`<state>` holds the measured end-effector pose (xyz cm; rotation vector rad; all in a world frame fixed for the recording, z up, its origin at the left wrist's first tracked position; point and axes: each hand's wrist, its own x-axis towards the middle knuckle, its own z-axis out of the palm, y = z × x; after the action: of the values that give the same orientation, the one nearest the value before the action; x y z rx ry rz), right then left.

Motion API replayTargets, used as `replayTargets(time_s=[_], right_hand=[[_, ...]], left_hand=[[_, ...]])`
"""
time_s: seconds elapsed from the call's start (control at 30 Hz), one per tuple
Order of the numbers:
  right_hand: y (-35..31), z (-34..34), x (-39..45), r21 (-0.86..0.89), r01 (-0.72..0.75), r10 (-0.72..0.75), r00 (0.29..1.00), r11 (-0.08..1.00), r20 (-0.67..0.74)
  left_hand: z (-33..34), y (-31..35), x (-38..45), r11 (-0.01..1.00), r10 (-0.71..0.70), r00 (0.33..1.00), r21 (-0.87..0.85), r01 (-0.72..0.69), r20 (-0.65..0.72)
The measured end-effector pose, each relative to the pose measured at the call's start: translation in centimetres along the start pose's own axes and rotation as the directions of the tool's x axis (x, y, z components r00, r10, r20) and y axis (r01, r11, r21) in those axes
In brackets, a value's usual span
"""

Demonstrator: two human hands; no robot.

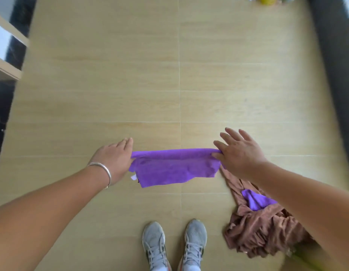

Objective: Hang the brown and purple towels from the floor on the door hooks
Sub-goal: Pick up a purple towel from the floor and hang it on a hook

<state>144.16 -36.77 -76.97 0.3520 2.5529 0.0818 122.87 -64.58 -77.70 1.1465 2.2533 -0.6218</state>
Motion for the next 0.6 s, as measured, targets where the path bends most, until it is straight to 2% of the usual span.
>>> replayTargets(time_s=[0.13, 0.3, 0.47, 0.6], right_hand=[[1.9, -13.5, -8.5, 0.082, 0.019, -0.015, 0.998, 0.996, -0.055], [3.6, -29.0, -17.7, 0.093, 0.033, -0.024, 0.995, 0.995, -0.101], [5.2, -41.1, -25.1, 0.135, 0.009, 0.022, 0.974, 0.991, -0.224], [6.5, -50.0, -29.2, 0.134, 0.019, 0.033, 0.925, 0.991, -0.378]], left_hand=[[-10.4, -3.1, -9.8, 0.988, 0.094, 0.994, -0.119, -0.101, -0.061], [-22.9, -6.4, -21.0, 0.969, 0.125, 0.98, -0.192, -0.154, -0.153], [-33.9, -9.6, -30.3, 0.94, 0.058, 0.96, -0.309, -0.145, -0.275], [-42.9, -12.9, -35.5, 0.944, 0.056, 0.92, -0.279, -0.175, -0.388]])
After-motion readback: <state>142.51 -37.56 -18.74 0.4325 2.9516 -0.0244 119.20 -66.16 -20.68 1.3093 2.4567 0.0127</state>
